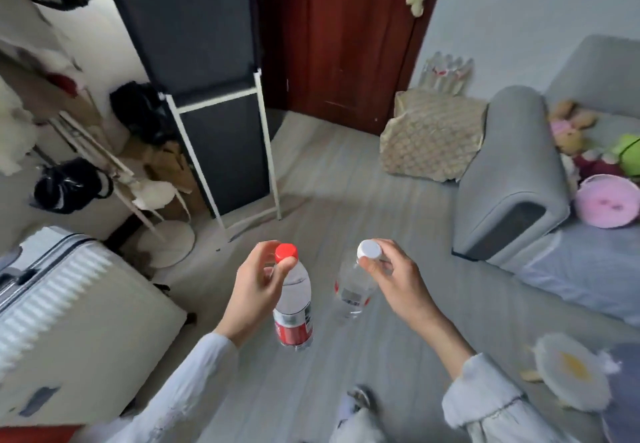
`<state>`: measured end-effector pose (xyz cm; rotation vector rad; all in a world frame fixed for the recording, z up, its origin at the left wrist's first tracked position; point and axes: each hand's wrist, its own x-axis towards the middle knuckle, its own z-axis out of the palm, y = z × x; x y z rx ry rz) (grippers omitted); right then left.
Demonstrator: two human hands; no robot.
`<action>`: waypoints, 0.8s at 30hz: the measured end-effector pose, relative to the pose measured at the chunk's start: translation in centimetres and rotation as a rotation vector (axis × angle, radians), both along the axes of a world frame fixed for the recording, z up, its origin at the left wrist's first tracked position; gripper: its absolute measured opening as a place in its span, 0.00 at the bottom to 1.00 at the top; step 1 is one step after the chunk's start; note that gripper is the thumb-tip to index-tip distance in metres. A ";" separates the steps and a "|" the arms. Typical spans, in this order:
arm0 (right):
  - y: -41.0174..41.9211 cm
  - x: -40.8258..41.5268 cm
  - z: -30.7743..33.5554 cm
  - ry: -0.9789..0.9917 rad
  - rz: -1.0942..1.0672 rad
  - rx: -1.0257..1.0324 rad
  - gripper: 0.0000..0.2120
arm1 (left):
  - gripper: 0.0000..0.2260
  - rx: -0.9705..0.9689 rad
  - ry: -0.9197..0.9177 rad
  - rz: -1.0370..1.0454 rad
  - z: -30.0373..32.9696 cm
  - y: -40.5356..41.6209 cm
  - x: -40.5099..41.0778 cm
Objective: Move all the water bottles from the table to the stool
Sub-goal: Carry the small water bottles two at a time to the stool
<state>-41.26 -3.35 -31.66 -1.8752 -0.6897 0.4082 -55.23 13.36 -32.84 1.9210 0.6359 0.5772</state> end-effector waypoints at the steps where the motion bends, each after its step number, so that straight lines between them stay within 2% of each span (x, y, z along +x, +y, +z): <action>1: 0.3 1.9 -0.1 0.002 -0.025 -0.001 0.09 | 0.04 -0.006 0.003 -0.015 -0.3 0.7 2.3; 6: 2.2 12.5 -1.0 0.032 -0.143 0.019 0.06 | 0.03 0.006 0.016 -0.088 -1.2 3.6 14.1; 15: 6.6 33.7 0.6 -0.014 -0.146 0.027 0.05 | 0.03 0.108 0.019 -0.149 1.8 8.8 36.0; 24: 8.8 51.8 0.5 -0.029 -0.221 0.022 0.08 | 0.04 0.066 0.011 -0.212 1.6 12.0 55.4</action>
